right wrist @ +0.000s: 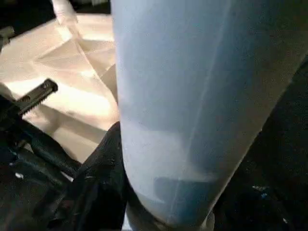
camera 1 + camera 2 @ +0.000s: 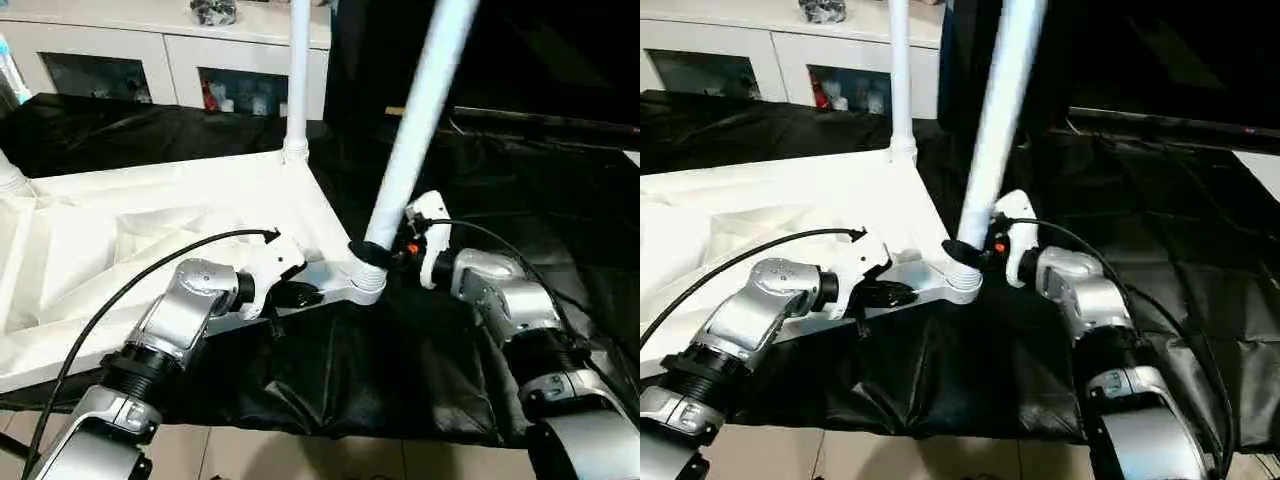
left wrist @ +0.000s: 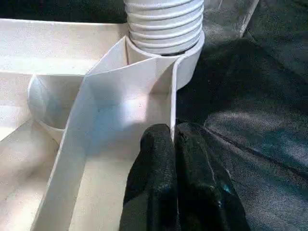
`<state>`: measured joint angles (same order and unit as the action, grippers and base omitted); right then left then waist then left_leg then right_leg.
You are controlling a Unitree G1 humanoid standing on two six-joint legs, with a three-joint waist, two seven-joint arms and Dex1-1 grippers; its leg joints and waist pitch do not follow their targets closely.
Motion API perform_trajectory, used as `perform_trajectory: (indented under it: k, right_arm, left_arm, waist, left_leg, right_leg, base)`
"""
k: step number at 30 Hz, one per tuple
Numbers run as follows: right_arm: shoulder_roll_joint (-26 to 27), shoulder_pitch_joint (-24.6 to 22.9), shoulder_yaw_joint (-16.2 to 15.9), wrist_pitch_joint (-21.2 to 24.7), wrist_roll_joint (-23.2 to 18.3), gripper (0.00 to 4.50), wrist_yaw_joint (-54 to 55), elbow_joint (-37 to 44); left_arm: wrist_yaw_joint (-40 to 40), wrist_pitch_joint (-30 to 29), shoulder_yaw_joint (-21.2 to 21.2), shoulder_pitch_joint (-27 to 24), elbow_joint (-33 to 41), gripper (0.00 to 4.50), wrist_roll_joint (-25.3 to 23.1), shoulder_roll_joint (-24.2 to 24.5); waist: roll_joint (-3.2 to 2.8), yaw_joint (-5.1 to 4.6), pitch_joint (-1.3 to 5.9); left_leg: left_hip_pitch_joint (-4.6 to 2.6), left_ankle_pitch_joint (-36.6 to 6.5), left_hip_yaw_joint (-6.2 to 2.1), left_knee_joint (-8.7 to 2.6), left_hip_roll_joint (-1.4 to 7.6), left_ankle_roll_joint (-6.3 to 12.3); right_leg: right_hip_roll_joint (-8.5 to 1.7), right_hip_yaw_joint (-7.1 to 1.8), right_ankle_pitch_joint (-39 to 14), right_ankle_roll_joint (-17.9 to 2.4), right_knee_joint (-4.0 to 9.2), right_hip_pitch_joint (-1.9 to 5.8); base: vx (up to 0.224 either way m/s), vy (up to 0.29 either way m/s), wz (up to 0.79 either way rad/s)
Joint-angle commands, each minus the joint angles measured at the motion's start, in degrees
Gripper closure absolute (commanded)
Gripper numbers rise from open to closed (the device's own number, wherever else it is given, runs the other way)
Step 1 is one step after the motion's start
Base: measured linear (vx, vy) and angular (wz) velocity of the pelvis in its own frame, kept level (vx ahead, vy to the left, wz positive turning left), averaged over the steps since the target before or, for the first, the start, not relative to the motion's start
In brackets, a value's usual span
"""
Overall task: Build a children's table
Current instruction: Insert table leg to table base
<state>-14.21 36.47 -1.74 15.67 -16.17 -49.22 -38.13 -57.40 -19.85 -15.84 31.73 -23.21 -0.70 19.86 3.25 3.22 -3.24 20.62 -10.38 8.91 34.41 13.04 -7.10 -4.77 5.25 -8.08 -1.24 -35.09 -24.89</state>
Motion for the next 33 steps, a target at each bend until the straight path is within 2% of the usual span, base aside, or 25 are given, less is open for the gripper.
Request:
perform_trajectory:
  k: [1,4,8,17,23,26,27,29,33]
  right_arm:
    - [-1.18,-1.44,2.58,-0.18,-0.11,2.61,1.49,-2.39]
    - [-0.78,-2.16,3.97,-0.87,-1.25,2.61,1.60,-3.41]
    - [-0.70,-3.37,5.54,-2.34,-2.57,2.61,1.40,-4.42]
    - [-2.04,-7.51,3.75,-6.89,0.33,2.61,1.49,-2.55]
    - [-1.54,-9.75,4.25,-7.31,-0.61,2.61,1.81,-0.24]
    - [-1.50,-10.69,3.43,-7.81,-0.34,2.61,1.74,1.22]
    - [-1.69,-11.21,2.26,-8.15,0.54,2.61,1.49,2.43]
    - [-2.07,-11.76,0.28,-8.73,2.25,2.61,1.17,4.08]
    - [-2.44,-11.78,-1.42,-8.98,3.70,2.61,0.67,4.91]
  left_arm:
    - [0.58,-0.26,1.42,0.42,1.63,4.50,1.23,0.54]
    - [0.76,-0.46,1.59,0.57,1.59,4.50,1.31,0.52]
    - [1.51,-0.24,1.84,0.92,0.91,4.50,1.21,0.22]
    - [2.57,0.45,2.14,1.84,-0.79,4.50,1.11,-0.17]
    - [3.23,1.02,2.23,2.35,-1.93,4.50,0.97,-0.39]
    - [3.39,1.30,2.12,2.57,-2.34,4.50,0.70,-0.35]
    - [3.32,1.43,2.03,2.57,-2.35,4.50,0.59,-0.22]
    - [3.11,1.50,1.93,2.57,-2.29,4.50,0.52,-0.03]
    - [2.99,1.69,1.78,2.64,-2.48,4.50,0.34,0.17]
  waist:
    - [-0.53,0.31,4.44]
    - [-0.77,0.36,4.45]
    - [-0.79,0.41,4.41]
    - [-0.65,0.53,4.36]
    - [-0.62,0.72,4.34]
    - [-0.66,0.68,4.22]
    - [-0.87,0.72,4.21]
    - [-0.78,0.71,4.22]
    - [-0.64,0.73,4.24]
  left_leg:
    - [0.19,-11.81,1.05,-3.81,-0.40,2.04]
    - [0.16,-11.96,1.02,-3.82,-0.40,1.98]
    - [0.14,-12.21,1.04,-3.84,-0.38,2.02]
    - [0.20,-12.52,1.00,-3.92,-0.41,2.16]
    - [0.20,-12.73,1.01,-3.96,-0.47,2.43]
    - [0.13,-13.60,1.01,-3.98,-0.55,2.38]
    - [0.08,-13.94,0.97,-4.00,-0.55,2.31]
    - [0.08,-14.05,0.95,-4.04,-0.50,2.15]
    - [0.21,-13.75,0.95,-4.03,-0.56,2.27]
  right_leg:
    - [-2.43,-2.27,-17.94,-9.55,4.29,4.19]
    - [-2.38,-2.23,-17.22,-10.19,4.25,4.25]
    - [-2.38,-2.22,-17.26,-10.31,4.29,4.23]
    - [-2.34,-2.15,-18.78,-9.53,4.50,4.26]
    - [-2.37,-2.11,-20.12,-8.57,4.71,4.25]
    - [-2.37,-2.01,-22.59,-7.61,5.05,4.10]
    - [-2.37,-1.98,-23.37,-7.34,5.17,4.02]
    - [-2.30,-1.96,-23.38,-7.06,5.18,3.98]
    - [-2.32,-1.98,-23.26,-6.81,5.13,4.04]
  base:
    - [0.000,0.000,0.00]
    - [0.000,0.000,0.00]
    - [0.000,0.000,0.00]
    - [0.000,0.000,0.00]
    - [0.000,0.000,0.00]
    - [0.000,0.000,0.00]
    - [0.000,0.000,0.00]
    - [0.000,0.000,0.00]
    - [0.000,0.000,0.00]
